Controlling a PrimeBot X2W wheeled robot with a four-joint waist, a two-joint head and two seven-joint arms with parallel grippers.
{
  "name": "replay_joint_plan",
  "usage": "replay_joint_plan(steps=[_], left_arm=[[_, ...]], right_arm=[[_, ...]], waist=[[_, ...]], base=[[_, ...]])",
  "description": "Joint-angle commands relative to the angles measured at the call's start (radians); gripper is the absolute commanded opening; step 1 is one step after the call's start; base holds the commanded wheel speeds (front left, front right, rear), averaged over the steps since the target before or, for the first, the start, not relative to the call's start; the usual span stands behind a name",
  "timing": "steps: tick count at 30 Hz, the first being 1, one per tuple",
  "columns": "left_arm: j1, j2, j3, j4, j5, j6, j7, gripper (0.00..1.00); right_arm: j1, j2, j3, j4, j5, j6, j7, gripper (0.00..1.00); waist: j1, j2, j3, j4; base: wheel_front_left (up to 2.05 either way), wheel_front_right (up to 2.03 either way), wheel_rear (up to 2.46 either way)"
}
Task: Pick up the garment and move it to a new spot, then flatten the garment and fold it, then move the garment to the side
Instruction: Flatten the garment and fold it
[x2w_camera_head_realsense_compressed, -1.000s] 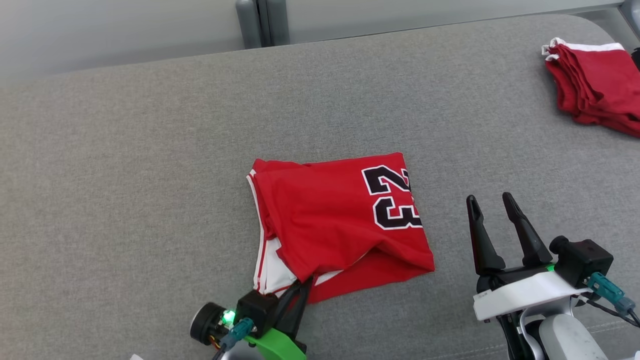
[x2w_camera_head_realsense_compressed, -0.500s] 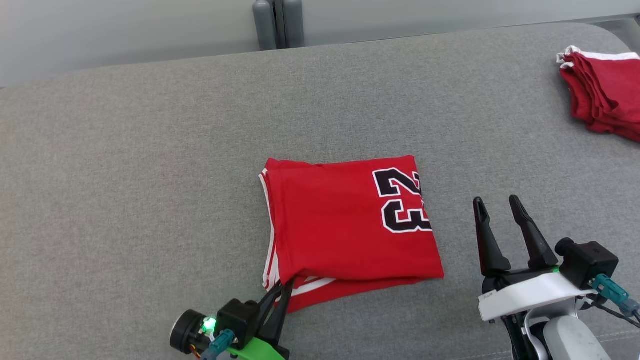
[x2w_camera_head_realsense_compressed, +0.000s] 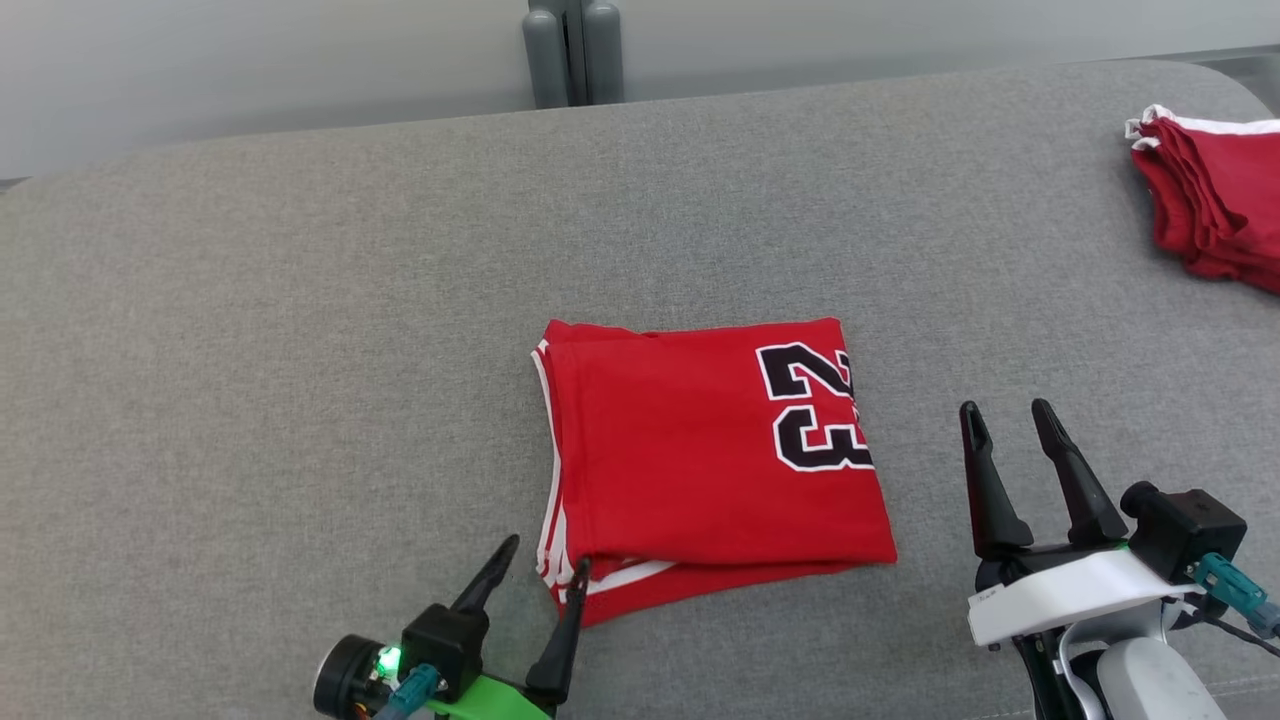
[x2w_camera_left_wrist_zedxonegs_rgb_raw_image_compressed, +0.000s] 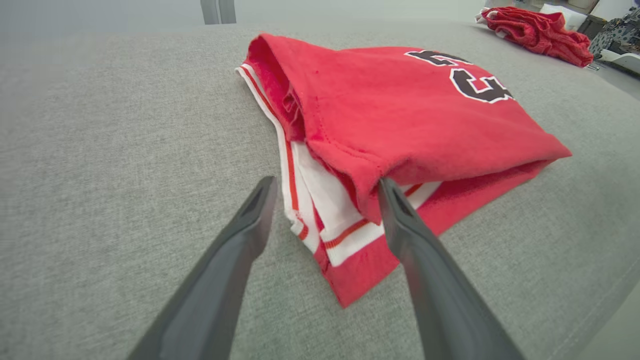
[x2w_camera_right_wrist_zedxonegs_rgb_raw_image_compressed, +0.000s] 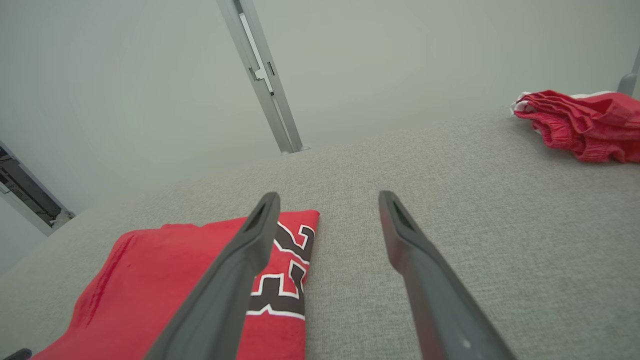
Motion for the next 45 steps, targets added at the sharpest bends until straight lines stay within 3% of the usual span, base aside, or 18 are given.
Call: replay_joint_plan(steps=[1,23,45], left_arm=[[0.014,0.002,0.018,-0.017,0.007,0.009,-0.003,1.0],[0.062,0.022,0.382,-0.229,0.04,0.061,-0.003,1.0],[0.142,0.001,0.443,-0.259,0.039,0.039,-0.003,1.0]], right_arm=[[0.013,-0.003,-0.005,0.003,-0.002,0.0,-0.003,1.0],[0.039,-0.028,-0.014,0.007,-0.028,0.0,-0.003,1.0],[0.102,-0.024,0.001,0.007,-0.078,0.0,-0.003,1.0]], waist=[[0.0,0.0,-0.006,0.008],[0.0,0.0,-0.105,0.027],[0.0,0.0,-0.153,0.048]], base=[[0.0,0.0,0.0],[0.0,0.0,0.0],[0.0,0.0,0.0]])
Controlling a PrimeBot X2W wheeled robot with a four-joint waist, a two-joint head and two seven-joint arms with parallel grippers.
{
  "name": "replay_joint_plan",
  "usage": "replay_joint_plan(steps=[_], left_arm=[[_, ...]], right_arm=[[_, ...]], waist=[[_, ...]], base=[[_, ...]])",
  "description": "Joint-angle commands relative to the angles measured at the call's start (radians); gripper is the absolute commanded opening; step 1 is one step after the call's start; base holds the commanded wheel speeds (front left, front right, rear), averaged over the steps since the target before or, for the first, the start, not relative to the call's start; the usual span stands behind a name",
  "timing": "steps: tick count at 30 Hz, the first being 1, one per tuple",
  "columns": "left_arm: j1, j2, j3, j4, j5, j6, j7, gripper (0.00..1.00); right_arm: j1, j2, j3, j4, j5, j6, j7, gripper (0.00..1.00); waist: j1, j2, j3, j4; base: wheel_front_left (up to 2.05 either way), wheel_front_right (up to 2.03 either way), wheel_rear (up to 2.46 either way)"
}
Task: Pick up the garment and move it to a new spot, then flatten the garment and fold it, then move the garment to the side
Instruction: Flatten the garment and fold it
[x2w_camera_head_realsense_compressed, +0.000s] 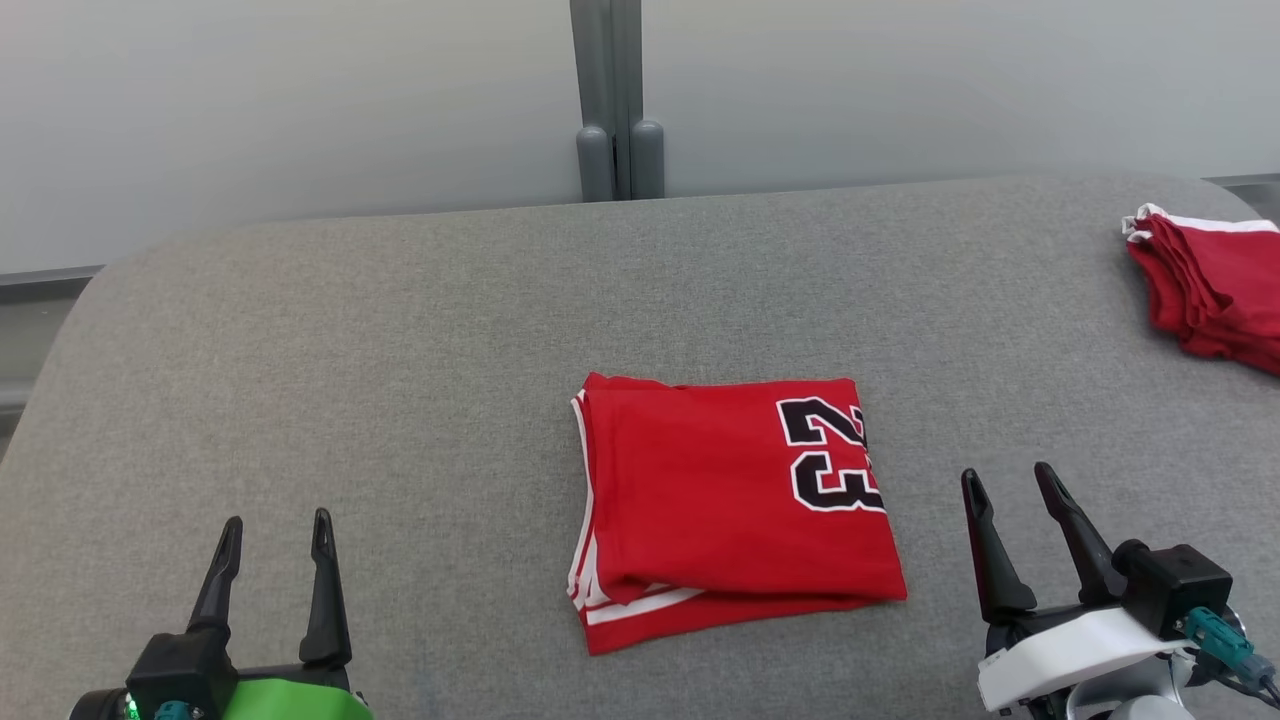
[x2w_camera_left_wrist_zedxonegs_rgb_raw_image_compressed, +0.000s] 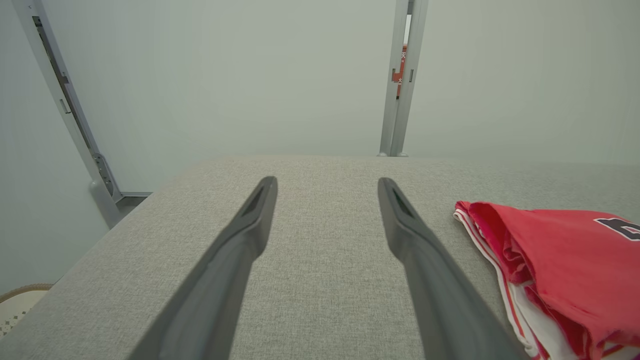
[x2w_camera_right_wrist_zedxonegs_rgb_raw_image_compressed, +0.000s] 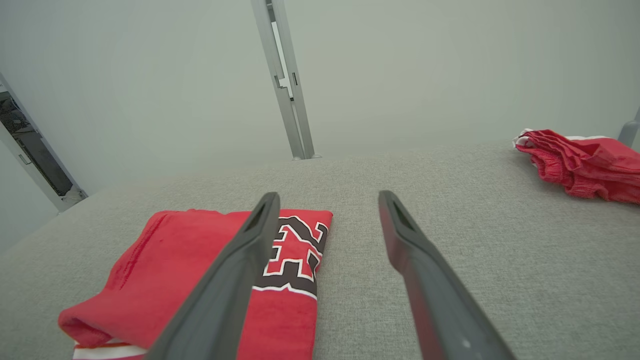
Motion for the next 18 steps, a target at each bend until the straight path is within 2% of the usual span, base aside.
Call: replay_joint_plan(steps=[1,18], left_arm=[[0.015,0.001,0.003,-0.008,-0.005,-0.003,-0.003,1.0],[0.012,-0.003,0.004,-0.014,0.008,-0.023,-0.003,1.0]], right_arm=[[0.011,0.0,-0.001,0.004,-0.008,0.0,-0.003,1.0],[0.008,0.0,0.006,0.021,-0.009,0.0,-0.003,1.0]], waist=[[0.0,0.0,0.0,0.002],[0.0,0.0,0.003,0.008]], base=[[0.0,0.0,0.0],[0.0,0.0,0.0]])
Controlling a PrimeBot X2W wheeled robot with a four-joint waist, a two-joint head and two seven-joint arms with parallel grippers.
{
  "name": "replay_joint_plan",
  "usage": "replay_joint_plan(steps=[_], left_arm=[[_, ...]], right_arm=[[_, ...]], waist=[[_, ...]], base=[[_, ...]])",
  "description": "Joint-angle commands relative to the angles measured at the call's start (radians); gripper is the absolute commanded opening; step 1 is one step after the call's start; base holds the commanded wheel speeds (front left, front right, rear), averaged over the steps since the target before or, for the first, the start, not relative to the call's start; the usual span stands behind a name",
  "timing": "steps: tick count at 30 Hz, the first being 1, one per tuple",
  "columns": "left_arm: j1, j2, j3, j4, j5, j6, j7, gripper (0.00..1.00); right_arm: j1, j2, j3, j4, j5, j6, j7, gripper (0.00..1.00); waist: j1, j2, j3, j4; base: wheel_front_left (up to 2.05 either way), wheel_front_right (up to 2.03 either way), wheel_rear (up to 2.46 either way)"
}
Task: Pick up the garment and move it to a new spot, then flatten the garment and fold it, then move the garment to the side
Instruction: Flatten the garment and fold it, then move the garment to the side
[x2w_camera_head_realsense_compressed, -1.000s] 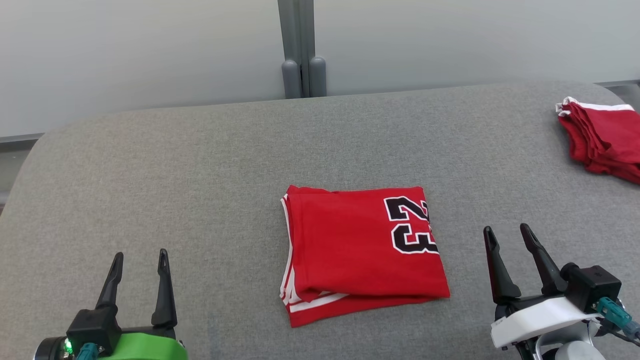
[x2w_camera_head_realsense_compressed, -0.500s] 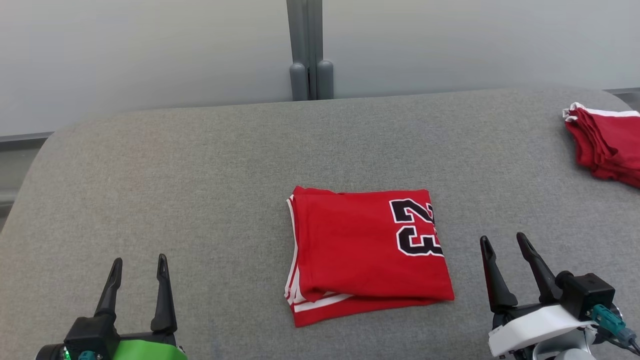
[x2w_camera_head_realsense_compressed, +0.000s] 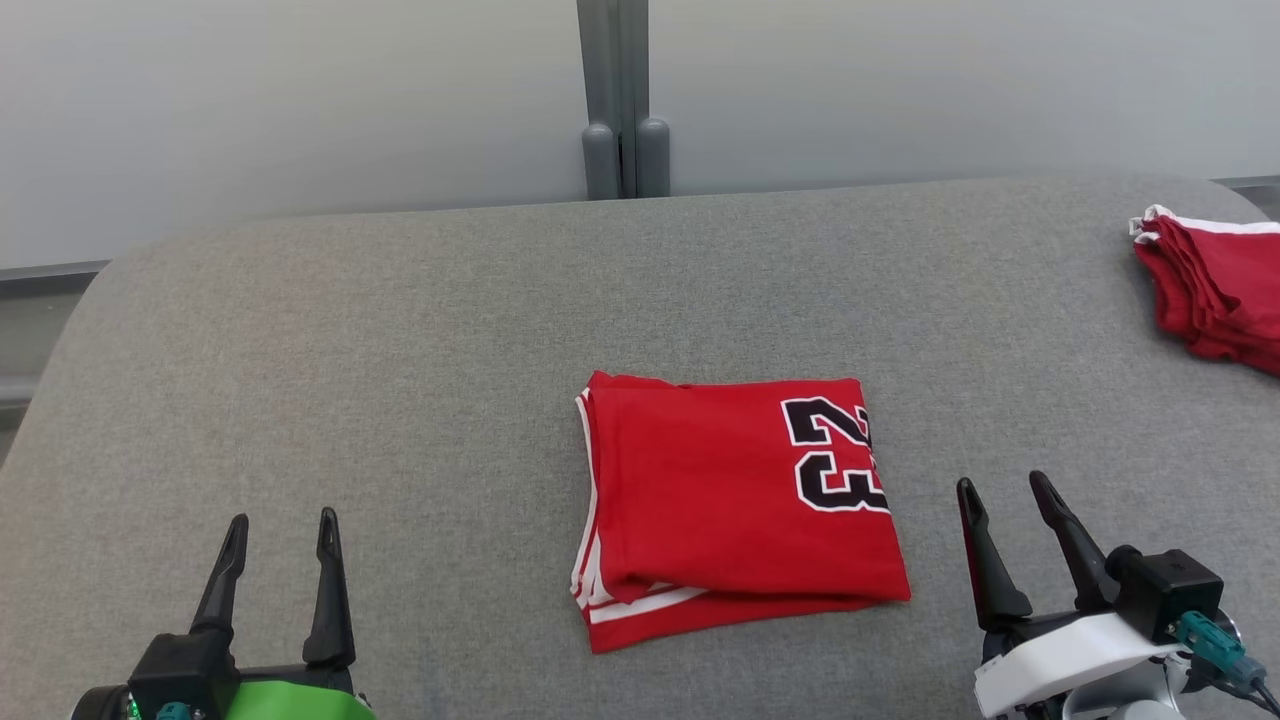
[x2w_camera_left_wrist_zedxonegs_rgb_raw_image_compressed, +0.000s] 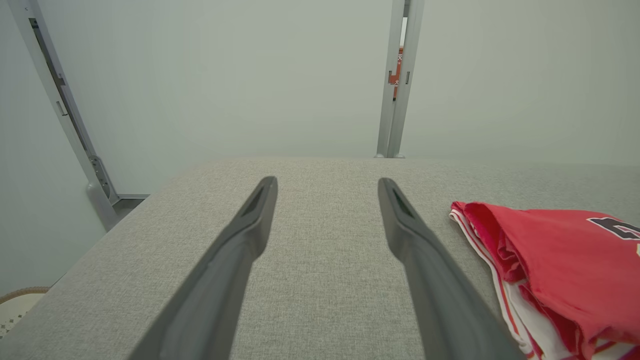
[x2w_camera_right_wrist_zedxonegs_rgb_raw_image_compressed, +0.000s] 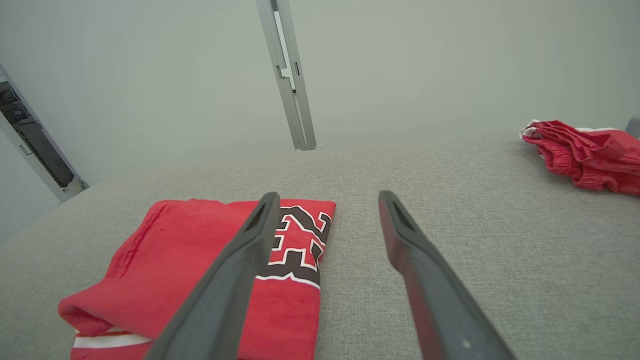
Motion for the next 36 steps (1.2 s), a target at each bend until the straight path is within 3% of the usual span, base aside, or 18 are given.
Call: replay_joint_plan(steps=[1,18,26,36], left_arm=[[0.005,0.001,0.004,0.002,0.002,-0.003,-0.003,1.0],[0.004,-0.003,0.01,0.005,0.013,-0.004,-0.003,1.0],[-0.011,-0.004,0.008,0.007,0.014,0.001,-0.003,1.0],[-0.043,-0.005,-0.013,0.005,0.017,0.005,-0.003,1.0]], right_arm=[[0.004,-0.003,0.001,0.004,-0.002,0.0,-0.003,1.0],[-0.015,-0.008,0.015,0.016,0.001,0.0,-0.003,1.0],[-0.103,-0.03,0.064,0.033,0.005,0.0,-0.003,1.0],[-0.278,-0.05,0.125,0.177,0.005,0.0,0.014,1.0]], waist=[[0.0,0.0,0.0,0.0],[0.0,0.0,0.003,-0.005],[0.0,0.0,0.017,-0.002],[0.0,0.0,0.063,0.027]], base=[[0.0,0.0,0.0],[0.0,0.0,0.0],[0.0,0.0,0.0],[0.0,0.0,0.0]])
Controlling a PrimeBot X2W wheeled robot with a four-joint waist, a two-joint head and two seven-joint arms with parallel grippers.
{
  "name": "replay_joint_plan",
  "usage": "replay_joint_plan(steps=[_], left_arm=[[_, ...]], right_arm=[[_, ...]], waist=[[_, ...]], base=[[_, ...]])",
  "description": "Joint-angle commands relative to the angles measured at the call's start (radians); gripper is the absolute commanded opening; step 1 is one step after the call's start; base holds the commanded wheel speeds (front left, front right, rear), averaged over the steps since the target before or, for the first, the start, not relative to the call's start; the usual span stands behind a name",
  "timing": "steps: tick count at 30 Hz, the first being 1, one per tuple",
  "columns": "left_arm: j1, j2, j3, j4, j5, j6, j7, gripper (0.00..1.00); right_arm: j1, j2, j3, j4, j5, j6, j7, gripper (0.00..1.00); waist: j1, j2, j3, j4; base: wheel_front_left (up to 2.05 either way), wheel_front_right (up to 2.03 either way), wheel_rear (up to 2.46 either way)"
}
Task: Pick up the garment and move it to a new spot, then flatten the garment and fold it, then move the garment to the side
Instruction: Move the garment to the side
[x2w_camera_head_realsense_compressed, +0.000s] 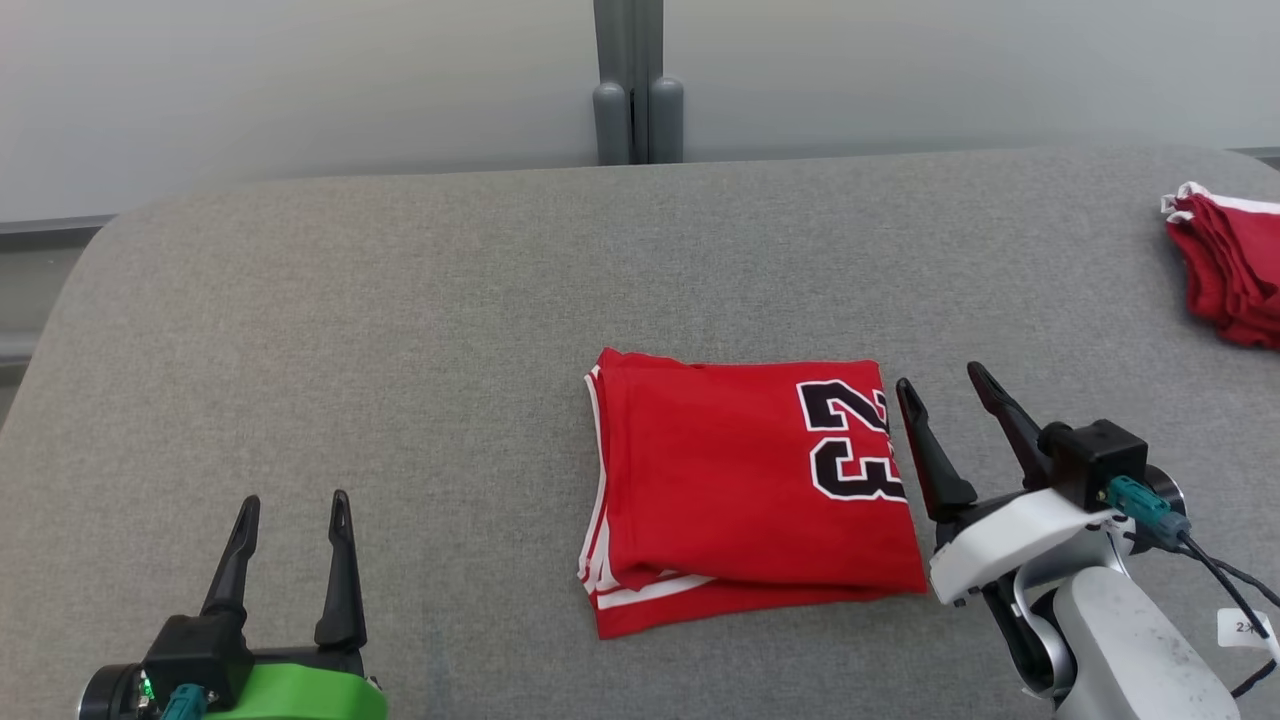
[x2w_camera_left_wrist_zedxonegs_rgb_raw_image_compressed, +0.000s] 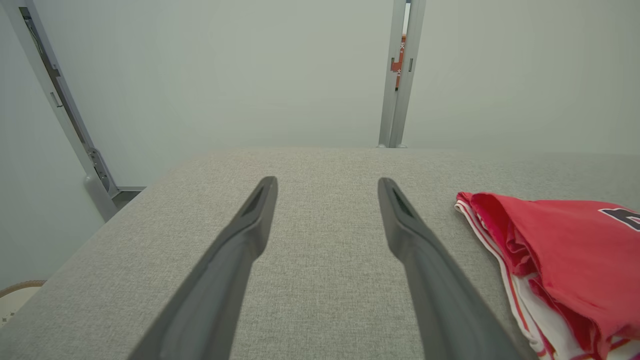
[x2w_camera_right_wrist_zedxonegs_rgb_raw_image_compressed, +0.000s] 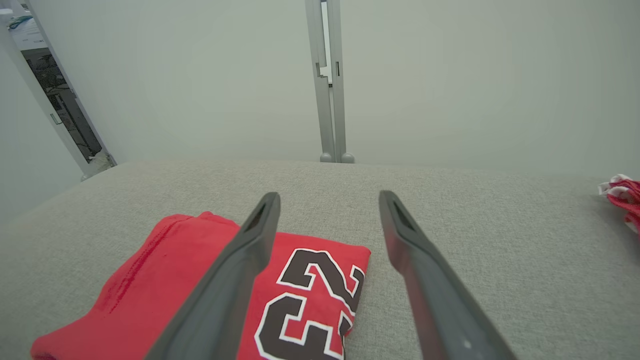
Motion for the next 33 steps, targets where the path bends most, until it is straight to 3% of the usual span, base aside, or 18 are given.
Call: replay_joint_plan(steps=[1,18,25,27,28,33], left_arm=[[-0.02,0.0,-0.003,-0.001,0.004,0.003,-0.003,1.0],[-0.088,0.0,-0.045,0.026,-0.014,0.011,-0.003,1.0],[-0.093,0.0,-0.057,0.031,-0.017,0.02,-0.003,1.0],[-0.092,0.0,-0.059,0.032,-0.02,0.022,-0.003,1.0],[-0.092,0.0,-0.061,0.033,-0.021,0.023,-0.003,1.0],[-0.089,0.0,-0.07,0.031,-0.028,0.034,-0.003,1.0]], right_arm=[[-0.022,-0.002,0.002,0.028,0.006,0.0,0.005,1.0],[-0.152,0.036,0.02,0.419,0.04,0.0,-0.012,1.0],[-0.167,0.055,0.053,0.527,0.077,0.0,-0.014,1.0],[-0.167,0.064,0.067,0.546,0.097,0.0,-0.013,0.15],[-0.168,0.065,0.071,0.551,0.108,0.0,-0.014,0.0],[-0.191,0.033,0.083,0.538,0.126,-0.001,-0.014,0.0]], waist=[[0.0,0.0,0.019,0.015],[0.0,0.0,0.1,0.068],[0.0,0.0,0.107,0.08],[0.0,0.0,0.108,0.081],[0.0,0.0,0.108,0.082],[0.0,0.0,0.113,0.077]], base=[[0.0,0.0,0.0],[0.0,0.0,0.0],[0.0,0.0,0.0],[0.0,0.0,0.0],[0.0,0.0,0.0],[0.0,0.0,0.0]])
